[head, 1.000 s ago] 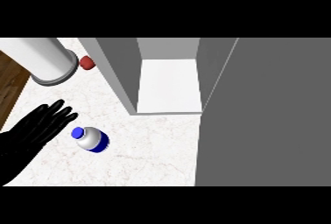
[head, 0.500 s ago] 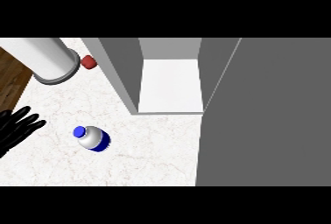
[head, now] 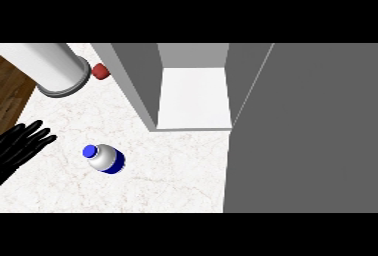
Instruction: Pick up the bottled water, place it into the cabinet and close the cabinet
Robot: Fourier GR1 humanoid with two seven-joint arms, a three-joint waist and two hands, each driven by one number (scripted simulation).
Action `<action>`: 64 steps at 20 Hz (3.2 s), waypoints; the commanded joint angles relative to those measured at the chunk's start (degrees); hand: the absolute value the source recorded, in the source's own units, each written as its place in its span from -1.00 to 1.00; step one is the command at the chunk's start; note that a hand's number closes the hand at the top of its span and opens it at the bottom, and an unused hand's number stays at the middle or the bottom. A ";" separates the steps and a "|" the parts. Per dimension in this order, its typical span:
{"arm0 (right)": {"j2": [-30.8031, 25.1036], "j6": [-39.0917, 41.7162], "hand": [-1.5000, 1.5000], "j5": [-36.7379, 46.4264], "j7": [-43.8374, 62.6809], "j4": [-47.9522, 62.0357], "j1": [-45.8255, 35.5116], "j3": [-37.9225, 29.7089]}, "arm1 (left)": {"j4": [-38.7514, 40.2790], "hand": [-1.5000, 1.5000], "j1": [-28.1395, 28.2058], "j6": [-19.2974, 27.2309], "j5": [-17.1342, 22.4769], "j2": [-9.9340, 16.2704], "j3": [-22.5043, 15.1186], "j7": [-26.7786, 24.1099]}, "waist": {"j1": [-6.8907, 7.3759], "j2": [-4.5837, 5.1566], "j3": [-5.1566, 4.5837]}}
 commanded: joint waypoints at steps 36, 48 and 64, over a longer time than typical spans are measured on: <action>-3.80 6.46 -1.00 -0.63 -13.12 -8.51 19.26 1.88 | 63.32 -1.00 -21.22 5.73 -48.31 -9.88 -10.61 -51.02 | -1.93 0.70 -0.33; -4.26 7.67 -1.00 1.17 -17.58 -5.21 20.97 3.02 | 73.26 1.00 -25.71 7.28 -44.19 -13.51 -10.19 -53.46 | -1.79 0.82 -0.32; -4.07 6.43 -1.00 0.51 -18.95 -4.96 22.75 1.52 | 69.55 1.00 -21.11 32.31 -31.33 -24.86 0.88 -55.70 | 0.64 0.09 0.00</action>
